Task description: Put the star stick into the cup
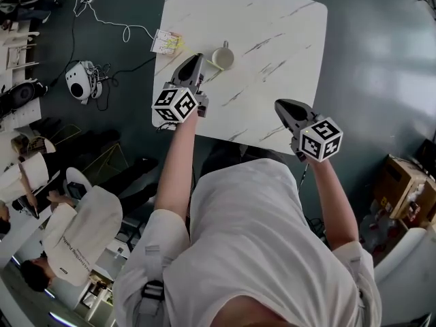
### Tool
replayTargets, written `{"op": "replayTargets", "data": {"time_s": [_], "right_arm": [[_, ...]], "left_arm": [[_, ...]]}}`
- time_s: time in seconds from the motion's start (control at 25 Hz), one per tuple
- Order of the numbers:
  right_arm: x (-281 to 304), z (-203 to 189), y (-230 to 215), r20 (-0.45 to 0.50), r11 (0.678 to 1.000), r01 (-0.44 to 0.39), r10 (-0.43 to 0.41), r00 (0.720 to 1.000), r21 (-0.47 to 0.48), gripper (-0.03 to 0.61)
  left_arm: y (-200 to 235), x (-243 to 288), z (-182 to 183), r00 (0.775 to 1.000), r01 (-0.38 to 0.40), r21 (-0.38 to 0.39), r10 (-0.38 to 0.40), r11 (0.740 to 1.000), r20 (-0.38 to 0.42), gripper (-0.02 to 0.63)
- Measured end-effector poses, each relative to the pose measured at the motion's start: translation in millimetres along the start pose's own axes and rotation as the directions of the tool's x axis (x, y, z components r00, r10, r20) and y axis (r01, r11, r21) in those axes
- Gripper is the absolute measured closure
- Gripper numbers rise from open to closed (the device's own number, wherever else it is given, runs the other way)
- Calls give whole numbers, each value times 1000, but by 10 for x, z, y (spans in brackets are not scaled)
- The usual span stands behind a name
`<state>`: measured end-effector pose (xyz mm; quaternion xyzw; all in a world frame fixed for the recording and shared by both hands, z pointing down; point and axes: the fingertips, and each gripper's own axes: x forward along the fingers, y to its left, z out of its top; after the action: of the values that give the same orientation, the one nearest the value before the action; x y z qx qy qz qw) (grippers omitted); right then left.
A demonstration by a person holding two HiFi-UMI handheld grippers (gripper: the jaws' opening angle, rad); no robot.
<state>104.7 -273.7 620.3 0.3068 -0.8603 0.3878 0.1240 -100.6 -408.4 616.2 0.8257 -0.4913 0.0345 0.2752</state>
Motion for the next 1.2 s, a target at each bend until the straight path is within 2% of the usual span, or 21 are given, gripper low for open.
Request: {"op": "replayTargets", "data": {"time_s": [0.32,0.56,0.8,0.84,0.96,1.0,1.08,1.2], "right_arm": [[28,-160,-109,-21,999,-9,9,1000,32,552],[10,-274,-278,-34,998,11,-9,999,66,552],[-15,-347,-446,-41,995,33,-29,999,99,552],[-9,-350,-461,-40,994,34,-30,999,102,552],[25,-351,-487,-36,994,29,-25,999,105,552],[35,-354,-495,-36,994,27,-23,999,104,552],[49,-359,-509,-37,994,23,-19,999,105,552],[77,-342,-498,-34,995,14,-11,999,103,552]], "left_arm": [[224,350,-214,998,-64,-4,64,998,-22,591],[464,536,-651,984,-160,-37,156,986,-88,591],[465,586,-947,966,-185,-39,175,982,-189,589],[473,578,-970,964,-188,-39,177,981,-199,580],[525,549,-1018,954,-207,-43,192,977,-231,476],[531,540,-1040,950,-213,-48,195,976,-245,474],[521,512,-1089,941,-222,-51,200,974,-273,431],[491,439,-1105,934,-230,-42,208,972,-289,419]]}}
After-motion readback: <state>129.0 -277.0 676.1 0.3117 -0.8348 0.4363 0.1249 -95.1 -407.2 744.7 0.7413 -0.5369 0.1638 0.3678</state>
